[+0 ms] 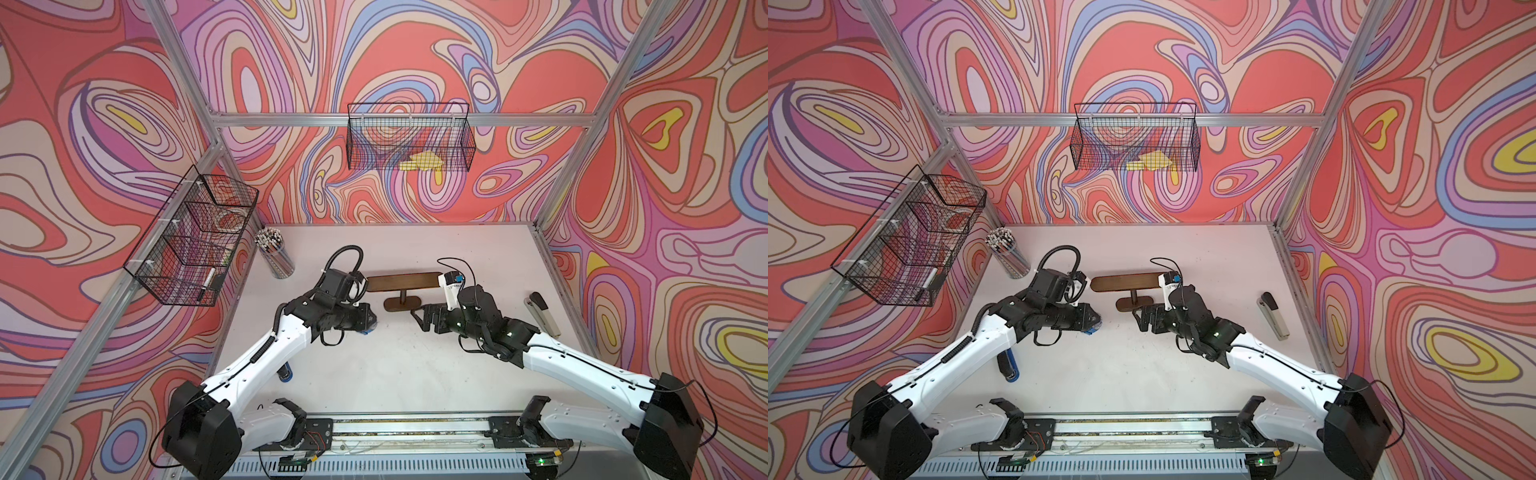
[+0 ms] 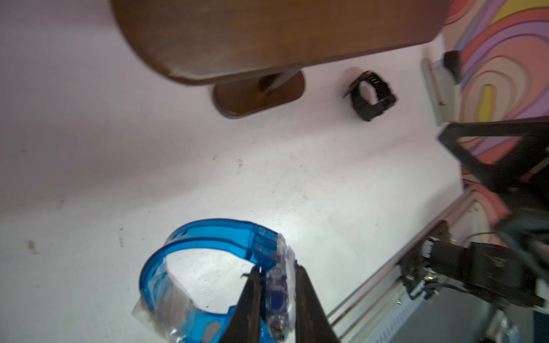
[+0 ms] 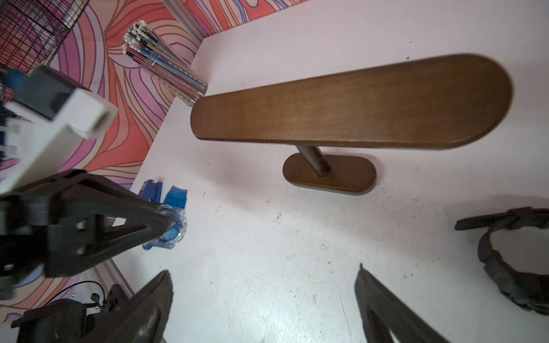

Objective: Place watch on stand
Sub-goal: Pick up the watch at the center of the board.

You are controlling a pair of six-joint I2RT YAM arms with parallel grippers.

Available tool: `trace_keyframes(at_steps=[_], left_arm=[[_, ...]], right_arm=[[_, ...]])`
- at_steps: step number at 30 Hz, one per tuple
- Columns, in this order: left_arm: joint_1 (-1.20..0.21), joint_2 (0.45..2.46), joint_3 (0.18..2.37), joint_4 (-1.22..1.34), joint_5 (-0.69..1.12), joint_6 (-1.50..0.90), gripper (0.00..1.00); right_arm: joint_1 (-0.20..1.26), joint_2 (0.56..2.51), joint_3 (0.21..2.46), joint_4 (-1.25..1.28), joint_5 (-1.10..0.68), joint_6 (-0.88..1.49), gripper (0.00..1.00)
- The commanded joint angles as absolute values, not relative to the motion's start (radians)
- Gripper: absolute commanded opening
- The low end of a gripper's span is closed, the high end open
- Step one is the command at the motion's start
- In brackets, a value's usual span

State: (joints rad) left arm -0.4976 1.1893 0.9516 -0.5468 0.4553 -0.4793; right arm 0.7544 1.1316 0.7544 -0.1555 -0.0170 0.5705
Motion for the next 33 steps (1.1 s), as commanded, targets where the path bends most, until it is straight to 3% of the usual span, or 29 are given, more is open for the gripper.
trace_keyframes(at_steps=[1, 9, 17, 24, 33], left_arm=[[-0.494, 1.173, 0.957, -0.421, 0.764, -0.577, 0.0], [-0.492, 1.154, 0.828, 0.234, 1.091, -0.979, 0.0], [-0.488, 1.208, 0.744, 0.75, 1.123, -1.331, 0.0], [-0.487, 1.358, 0.697, 1.235, 1.106, -1.642, 0.0], [-0.489, 1.388, 0.692, 1.312, 1.094, -1.709, 0.0]], right_arm=[[0.761, 1.063, 0.757, -0.147, 0.077, 0.512, 0.93], [0.761, 0.932, 0.73, -0.089, 0.149, 0.455, 0.82], [0.761, 0.839, 0.674, -0.052, 0.133, 0.456, 0.63], [0.76, 0.851, 0.661, 0.039, -0.006, 0.443, 0.57], [0.761, 0.926, 0.695, 0.076, -0.061, 0.414, 0.52]])
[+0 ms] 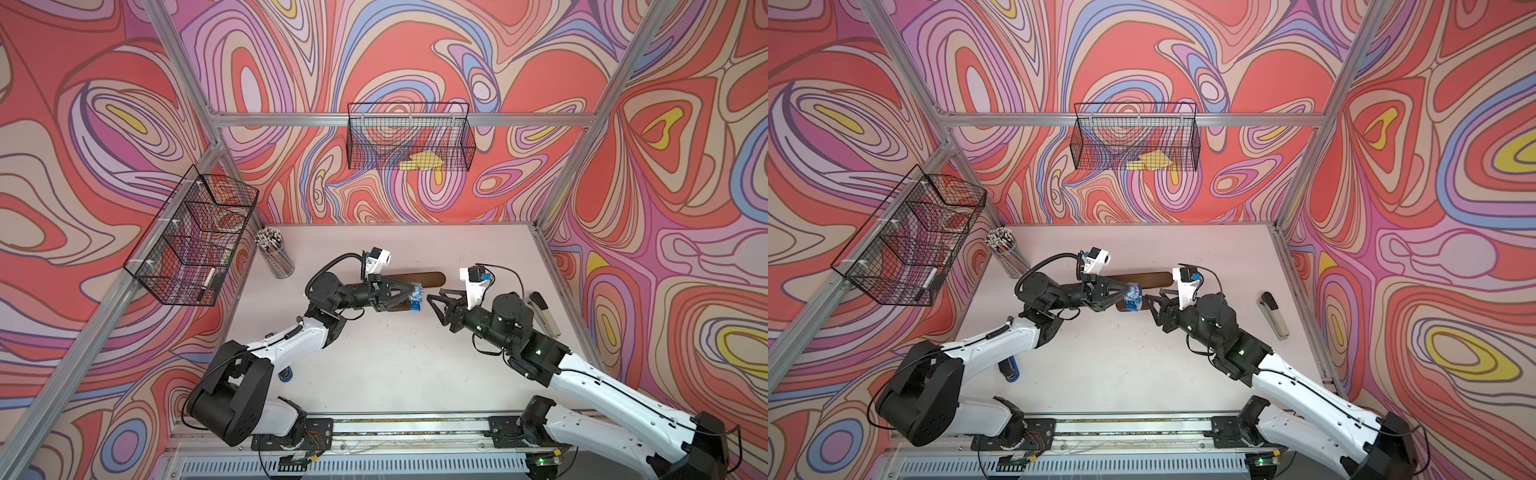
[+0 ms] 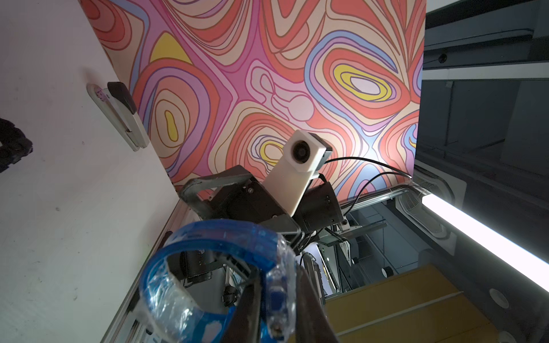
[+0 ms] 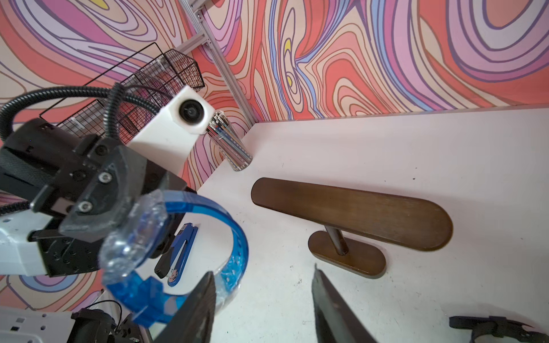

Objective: Place watch on stand
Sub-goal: Pick up the watch at the center of the board.

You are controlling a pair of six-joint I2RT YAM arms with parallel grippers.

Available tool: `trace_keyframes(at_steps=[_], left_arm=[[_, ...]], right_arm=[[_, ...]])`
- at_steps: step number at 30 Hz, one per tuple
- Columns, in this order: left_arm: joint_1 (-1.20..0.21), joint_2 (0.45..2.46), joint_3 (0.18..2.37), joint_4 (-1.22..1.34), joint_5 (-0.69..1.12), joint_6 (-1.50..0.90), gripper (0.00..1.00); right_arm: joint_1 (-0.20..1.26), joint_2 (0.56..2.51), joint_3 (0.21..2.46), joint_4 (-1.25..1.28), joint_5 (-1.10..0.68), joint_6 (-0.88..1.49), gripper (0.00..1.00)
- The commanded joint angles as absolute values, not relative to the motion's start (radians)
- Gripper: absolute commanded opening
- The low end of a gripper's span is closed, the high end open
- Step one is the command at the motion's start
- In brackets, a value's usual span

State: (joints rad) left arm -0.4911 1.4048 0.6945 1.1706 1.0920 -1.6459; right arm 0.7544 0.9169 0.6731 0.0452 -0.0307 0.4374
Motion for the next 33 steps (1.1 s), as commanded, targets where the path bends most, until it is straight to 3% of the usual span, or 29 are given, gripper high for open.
trace_keyframes(at_steps=[1, 11, 21, 33], left_arm=[[-0.488, 1.389, 0.691, 1.312, 1.097, -1.712, 0.0], [-0.489, 1.392, 0.66, 1.313, 1.104, -1.706, 0.0], [-0.489, 1.367, 0.653, 1.297, 1.1, -1.703, 0.0], [-0.489, 1.378, 0.64, 1.305, 1.101, -1.699, 0.0]], right_arm=[[0.761, 0.931, 0.696, 0.08, -0.066, 0.413, 0.52], [0.761, 0.972, 0.733, 0.11, -0.109, 0.395, 0.5], [0.761, 1.06, 0.773, 0.152, -0.165, 0.382, 0.36], [0.761, 1.076, 0.787, 0.176, -0.184, 0.374, 0.27]])
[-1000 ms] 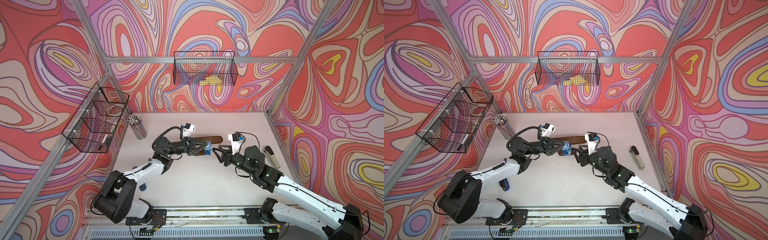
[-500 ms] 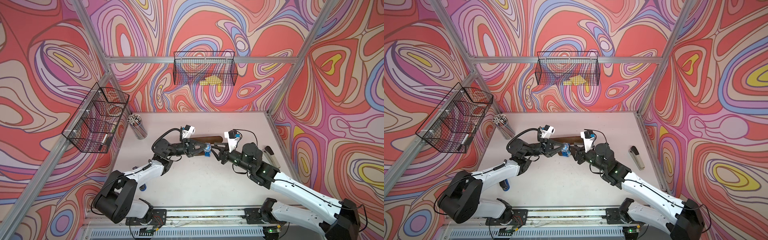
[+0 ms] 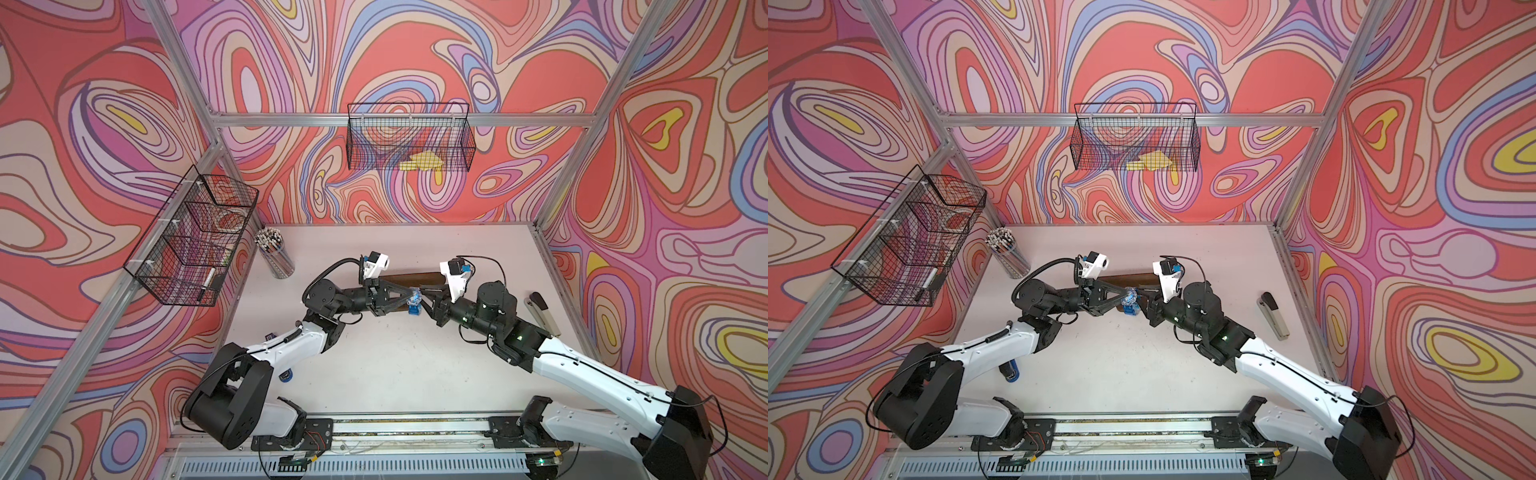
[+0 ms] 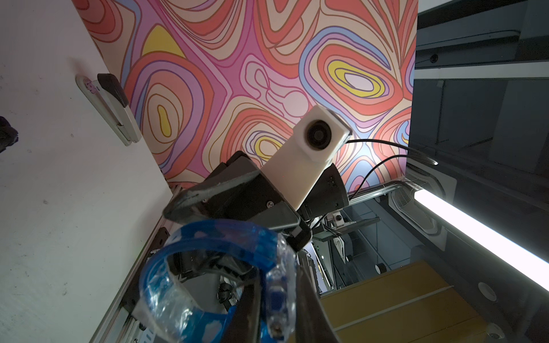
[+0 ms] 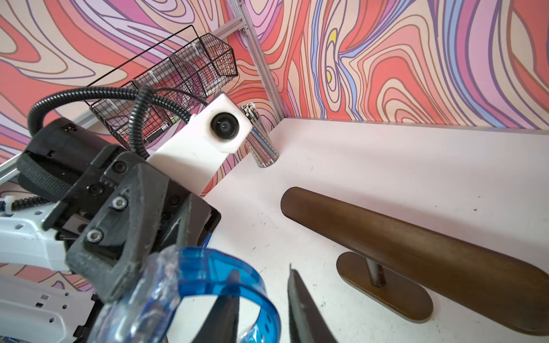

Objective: Place watch on stand
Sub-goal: Pick up the watch at the center of the board.

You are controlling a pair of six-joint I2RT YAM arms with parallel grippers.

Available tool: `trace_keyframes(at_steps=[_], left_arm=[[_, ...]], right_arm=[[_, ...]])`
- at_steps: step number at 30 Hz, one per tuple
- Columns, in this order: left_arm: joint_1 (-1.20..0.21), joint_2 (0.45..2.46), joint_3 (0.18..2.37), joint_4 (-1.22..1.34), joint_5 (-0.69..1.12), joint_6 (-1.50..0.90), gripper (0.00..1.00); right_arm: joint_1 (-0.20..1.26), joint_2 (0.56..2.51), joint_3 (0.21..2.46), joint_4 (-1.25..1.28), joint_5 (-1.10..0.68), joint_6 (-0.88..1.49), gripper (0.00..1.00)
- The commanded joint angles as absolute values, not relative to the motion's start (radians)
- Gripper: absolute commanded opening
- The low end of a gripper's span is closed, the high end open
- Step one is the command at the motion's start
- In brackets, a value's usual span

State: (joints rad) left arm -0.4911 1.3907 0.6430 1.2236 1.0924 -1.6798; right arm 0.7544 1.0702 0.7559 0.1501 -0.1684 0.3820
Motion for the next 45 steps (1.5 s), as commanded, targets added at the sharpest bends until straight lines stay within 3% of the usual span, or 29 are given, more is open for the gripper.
trace_keyframes(at_steps=[1, 5, 12, 18, 23, 25, 27, 30, 34, 39, 45], left_arm=[[-0.488, 1.379, 0.639, 1.305, 1.101, -1.698, 0.0], [-0.489, 1.384, 0.643, 1.305, 1.099, -1.697, 0.0], [-0.488, 1.387, 0.649, 1.304, 1.1, -1.695, 0.0], [-0.488, 1.389, 0.664, 1.295, 1.108, -1.689, 0.0], [-0.486, 1.351, 0.708, 1.139, 1.143, -1.597, 0.25], [-0.482, 1.304, 0.747, 0.936, 1.161, -1.47, 0.34], [-0.481, 1.241, 0.828, 0.577, 1.161, -1.237, 0.42], [-0.48, 1.169, 1.035, -0.155, 1.037, -0.732, 0.55], [-0.5, 1.172, 1.243, -0.691, 0.701, -0.38, 0.62], [-0.625, 1.154, 1.271, -0.85, 0.172, -0.254, 0.67], [-0.749, 1.035, 1.143, -0.688, 0.013, -0.299, 0.83]], right_arm=[[0.761, 1.078, 0.79, 0.175, -0.186, 0.374, 0.26], [0.761, 1.096, 0.795, 0.179, -0.202, 0.374, 0.23], [0.76, 1.107, 0.801, 0.177, -0.222, 0.373, 0.0], [0.761, 1.085, 0.796, 0.152, -0.212, 0.362, 0.0], [0.762, 1.045, 0.794, 0.101, -0.18, 0.345, 0.0], [0.76, 1.031, 0.8, 0.07, -0.165, 0.333, 0.0], [0.762, 1.019, 0.805, 0.037, -0.146, 0.323, 0.0], [0.761, 1.009, 0.813, -0.004, -0.113, 0.311, 0.0], [0.761, 1.014, 0.807, -0.01, -0.088, 0.305, 0.0], [0.762, 1.052, 0.81, 0.0, -0.082, 0.283, 0.0], [0.786, 1.099, 0.823, 0.012, -0.073, 0.203, 0.0]])
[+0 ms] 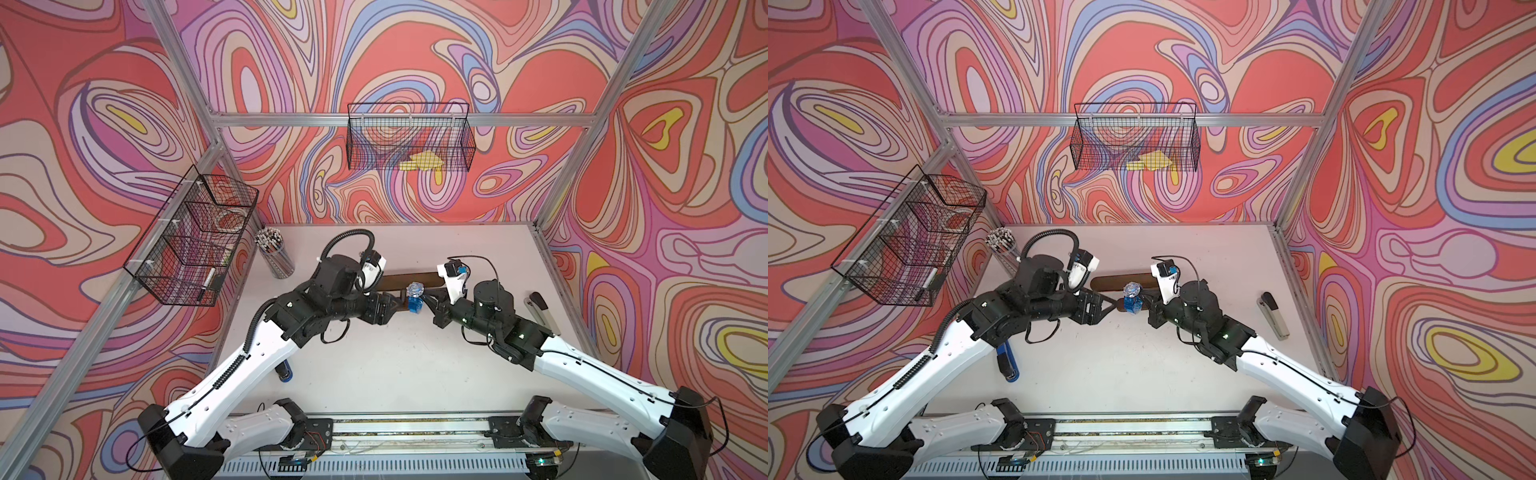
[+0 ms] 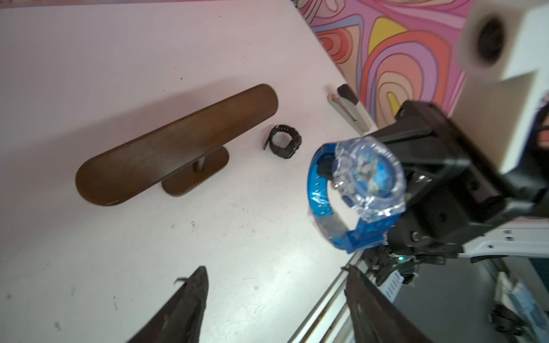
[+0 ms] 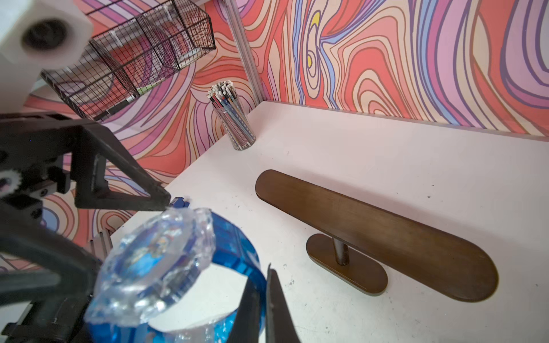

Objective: Place watch on stand
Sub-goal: Pick up the watch at the center of the board.

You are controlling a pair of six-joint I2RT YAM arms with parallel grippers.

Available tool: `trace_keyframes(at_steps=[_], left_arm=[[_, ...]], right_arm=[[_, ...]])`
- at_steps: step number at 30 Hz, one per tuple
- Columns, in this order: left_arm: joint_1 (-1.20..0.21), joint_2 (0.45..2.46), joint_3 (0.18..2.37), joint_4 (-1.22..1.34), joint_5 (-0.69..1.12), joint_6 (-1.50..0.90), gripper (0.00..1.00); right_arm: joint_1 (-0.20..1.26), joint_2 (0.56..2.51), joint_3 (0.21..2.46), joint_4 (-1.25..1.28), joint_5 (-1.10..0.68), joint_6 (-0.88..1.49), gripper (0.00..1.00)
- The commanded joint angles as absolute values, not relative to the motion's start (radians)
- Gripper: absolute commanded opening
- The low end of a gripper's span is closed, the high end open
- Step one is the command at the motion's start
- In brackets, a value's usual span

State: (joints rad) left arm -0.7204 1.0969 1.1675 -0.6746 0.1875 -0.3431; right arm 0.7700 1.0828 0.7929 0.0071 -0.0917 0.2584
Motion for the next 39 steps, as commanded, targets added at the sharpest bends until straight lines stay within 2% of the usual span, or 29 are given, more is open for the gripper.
trace_keyframes(at_steps=[1, 8, 17, 33, 39], left_arm=[[-0.765, 1.014, 1.125, -0.652, 0.004, -0.311, 0.84], [-0.803, 0.96, 1.079, -0.57, 0.052, -0.37, 0.84], [-0.828, 0.992, 1.035, -0.488, 0.065, -0.444, 0.77], [-0.83, 1.021, 1.04, -0.508, 0.073, -0.474, 0.67], [-0.83, 1.022, 1.044, -0.515, 0.077, -0.477, 0.66]], right_arm=[[0.792, 1.11, 0.827, 0.009, -0.069, 0.189, 0.0], [0.827, 1.16, 0.81, 0.047, -0.049, 0.141, 0.0], [0.904, 1.216, 0.828, 0.078, -0.007, 0.122, 0.0], [0.951, 1.227, 0.847, 0.074, 0.029, 0.101, 0.0], [0.955, 1.22, 0.847, 0.07, 0.036, 0.1, 0.0]])
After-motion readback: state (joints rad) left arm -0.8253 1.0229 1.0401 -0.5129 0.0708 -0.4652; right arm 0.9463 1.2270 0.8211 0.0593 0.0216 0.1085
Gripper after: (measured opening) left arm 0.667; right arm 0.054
